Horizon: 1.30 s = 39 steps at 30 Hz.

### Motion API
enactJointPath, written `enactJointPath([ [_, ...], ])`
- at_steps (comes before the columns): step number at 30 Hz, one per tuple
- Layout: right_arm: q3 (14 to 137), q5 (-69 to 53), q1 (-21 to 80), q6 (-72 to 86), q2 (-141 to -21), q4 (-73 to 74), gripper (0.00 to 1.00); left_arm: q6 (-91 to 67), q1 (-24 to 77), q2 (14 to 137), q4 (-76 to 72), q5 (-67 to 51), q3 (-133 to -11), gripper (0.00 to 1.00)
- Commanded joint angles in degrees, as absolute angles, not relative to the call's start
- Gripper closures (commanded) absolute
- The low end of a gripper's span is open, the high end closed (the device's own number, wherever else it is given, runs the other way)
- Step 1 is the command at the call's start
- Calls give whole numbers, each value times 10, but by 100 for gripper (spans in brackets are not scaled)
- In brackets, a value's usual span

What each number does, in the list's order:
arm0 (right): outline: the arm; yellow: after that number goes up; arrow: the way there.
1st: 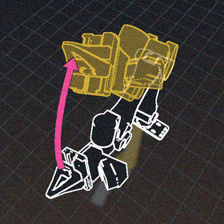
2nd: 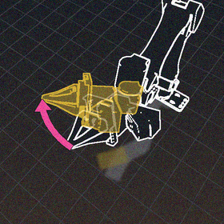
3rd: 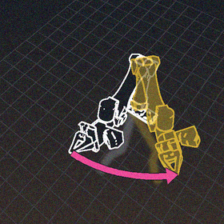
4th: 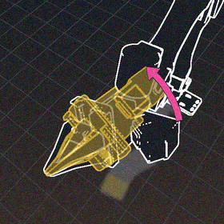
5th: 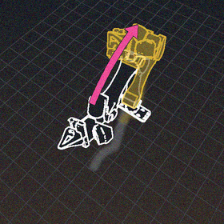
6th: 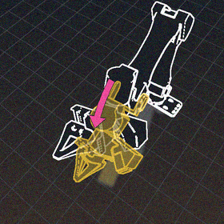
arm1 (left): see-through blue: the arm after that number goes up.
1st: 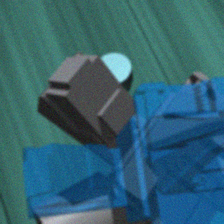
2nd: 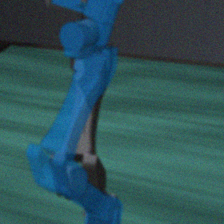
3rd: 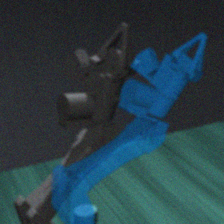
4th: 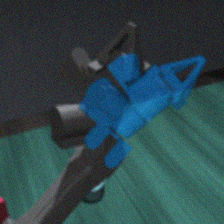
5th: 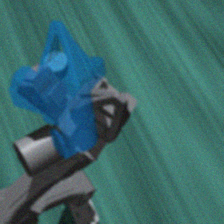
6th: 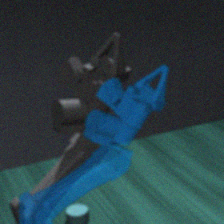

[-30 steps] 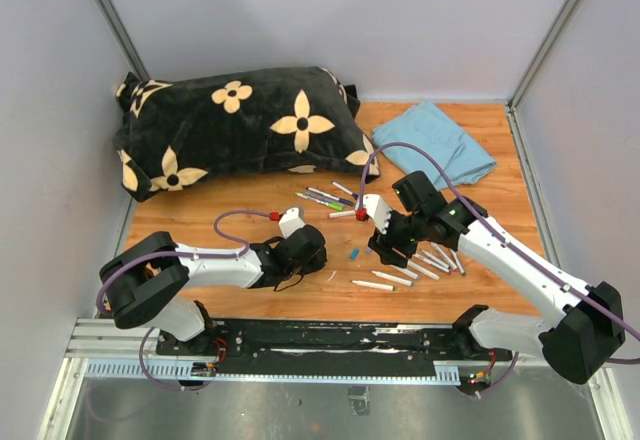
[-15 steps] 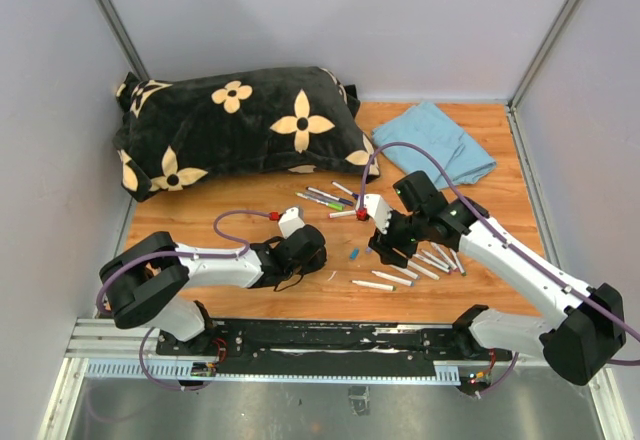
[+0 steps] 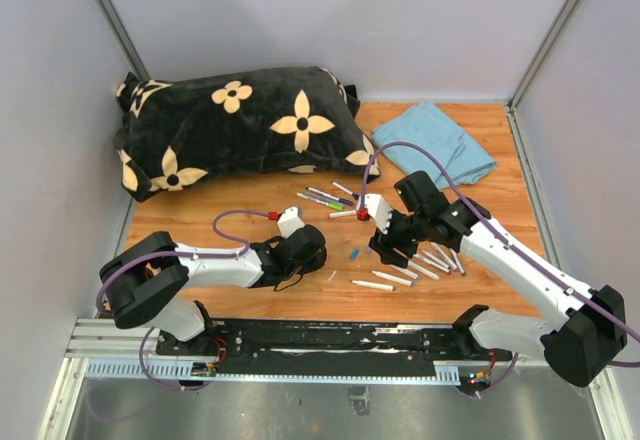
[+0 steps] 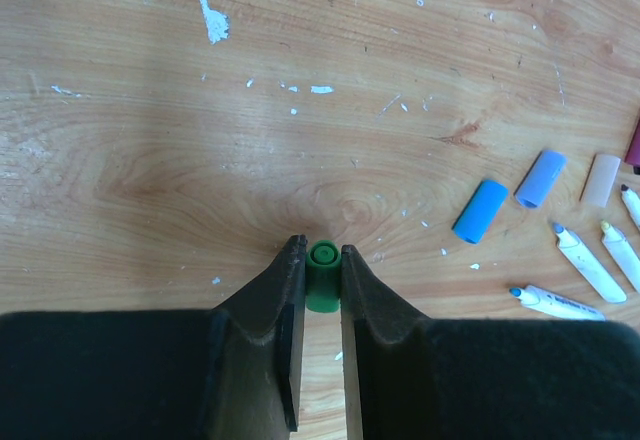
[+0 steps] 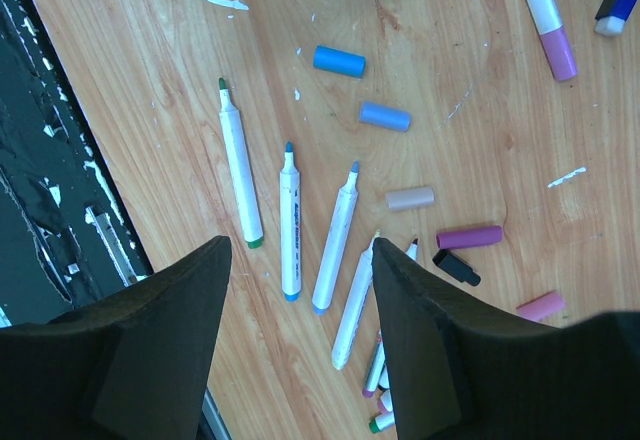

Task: Open the pen caps
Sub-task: Place the pen cap at the center of the board.

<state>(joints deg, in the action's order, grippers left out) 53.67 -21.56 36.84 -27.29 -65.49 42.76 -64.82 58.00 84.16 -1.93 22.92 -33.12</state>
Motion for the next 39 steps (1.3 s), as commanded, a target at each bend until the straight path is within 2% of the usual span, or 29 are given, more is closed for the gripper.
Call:
enactJointPath([
  [1, 529, -228, 348, -281, -645, 441, 40, -648, 585, 834, 4, 255, -345, 80],
  [19, 528, -233, 348, -282, -640, 441, 40, -649, 585, 824, 17, 263, -351, 71],
  [32, 528, -234, 347, -282, -639, 441, 39, -642, 585, 799, 29, 266, -358, 57],
  [37, 528, -235, 347, -282, -638, 442, 39, -639, 585, 782, 32, 265, -358, 45],
  [39, 528, -235, 346, -282, -638, 442, 39, -637, 585, 776, 32, 263, -358, 43],
])
